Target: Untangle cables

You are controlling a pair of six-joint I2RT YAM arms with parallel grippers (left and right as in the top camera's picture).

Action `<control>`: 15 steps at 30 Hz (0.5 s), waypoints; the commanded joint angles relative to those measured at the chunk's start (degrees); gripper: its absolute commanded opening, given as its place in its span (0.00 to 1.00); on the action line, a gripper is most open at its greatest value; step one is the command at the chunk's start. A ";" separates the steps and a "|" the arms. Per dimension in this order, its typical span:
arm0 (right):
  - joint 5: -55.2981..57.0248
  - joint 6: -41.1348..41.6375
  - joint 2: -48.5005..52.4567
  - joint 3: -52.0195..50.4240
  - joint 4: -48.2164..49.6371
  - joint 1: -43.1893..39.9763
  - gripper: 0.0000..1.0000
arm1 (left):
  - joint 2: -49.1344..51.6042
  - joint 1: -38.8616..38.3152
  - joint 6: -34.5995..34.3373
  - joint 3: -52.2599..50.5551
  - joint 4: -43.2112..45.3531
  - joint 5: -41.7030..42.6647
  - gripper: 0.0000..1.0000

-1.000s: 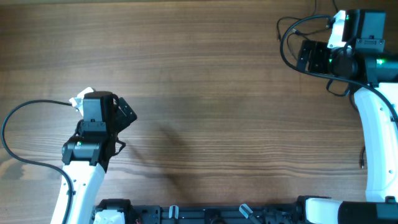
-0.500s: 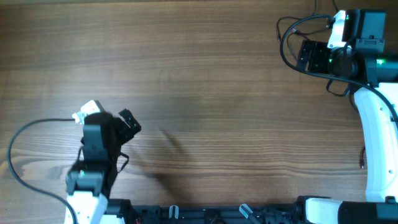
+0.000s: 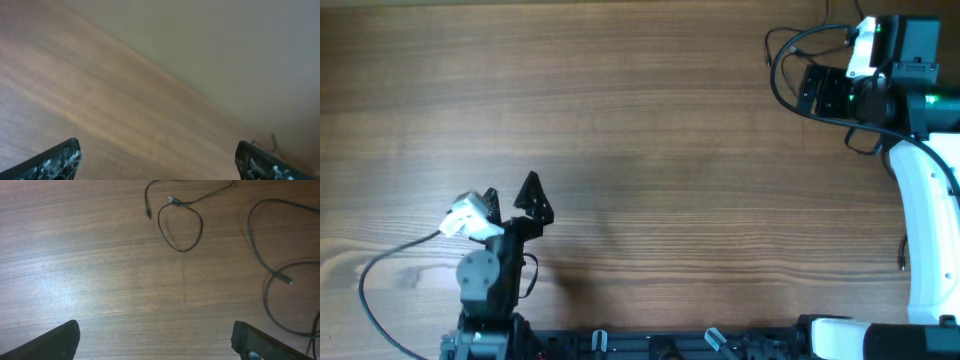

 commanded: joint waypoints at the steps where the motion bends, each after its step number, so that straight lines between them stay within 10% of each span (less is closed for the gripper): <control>1: -0.55 0.98 -0.04 -0.31 0.15 -0.09 1.00 | -8.00 1.31 0.79 -1.92 -2.25 -1.22 1.00; 15: -0.55 0.94 -0.04 -0.31 0.15 -0.09 1.00 | -16.48 4.00 23.76 -1.92 -11.98 5.64 1.00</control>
